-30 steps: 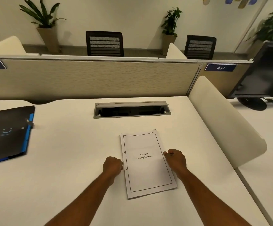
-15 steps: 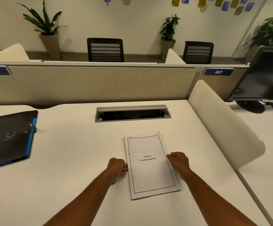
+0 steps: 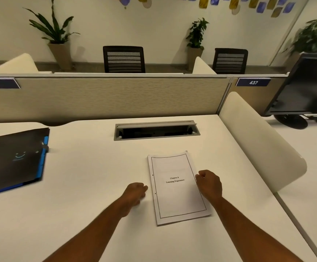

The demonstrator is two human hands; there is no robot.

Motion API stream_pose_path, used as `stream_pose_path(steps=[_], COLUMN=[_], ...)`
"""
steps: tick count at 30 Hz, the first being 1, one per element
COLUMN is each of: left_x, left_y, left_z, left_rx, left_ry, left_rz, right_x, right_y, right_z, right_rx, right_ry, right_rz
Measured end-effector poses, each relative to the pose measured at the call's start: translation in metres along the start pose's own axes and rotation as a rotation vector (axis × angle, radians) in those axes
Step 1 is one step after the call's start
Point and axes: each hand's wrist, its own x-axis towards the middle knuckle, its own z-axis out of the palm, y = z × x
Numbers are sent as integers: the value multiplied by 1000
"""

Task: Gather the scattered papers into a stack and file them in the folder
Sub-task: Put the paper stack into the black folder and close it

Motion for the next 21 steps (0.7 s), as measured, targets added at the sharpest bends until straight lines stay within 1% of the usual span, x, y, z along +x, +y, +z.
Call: stream_pose_path(steps=[2,4,10,13,18,21], left_x=[-5,-13,-42,-53,-66,-70], left_y=[-8,-14,-35,-49,-71,-83], left_z=[-17,-36,-108,-153,-234,-293], left_rx=[5,-13,-37,-24,-38,-12], left_ry=[63,128,254,313,396,449], left_rz=[23,24,30,49,58,44], right_x=[-13,-29,-76,-95,-121,-138], right_y=[-8,-17,-59,-89,-140,-172], right_z=[9,24,87,116,162,197], right_rx=[35,58,147,186,218,248], right_ry=[71,88,-106,-195,-261,-319], right_rz=[-11,-62,-194,-196,-218,-186])
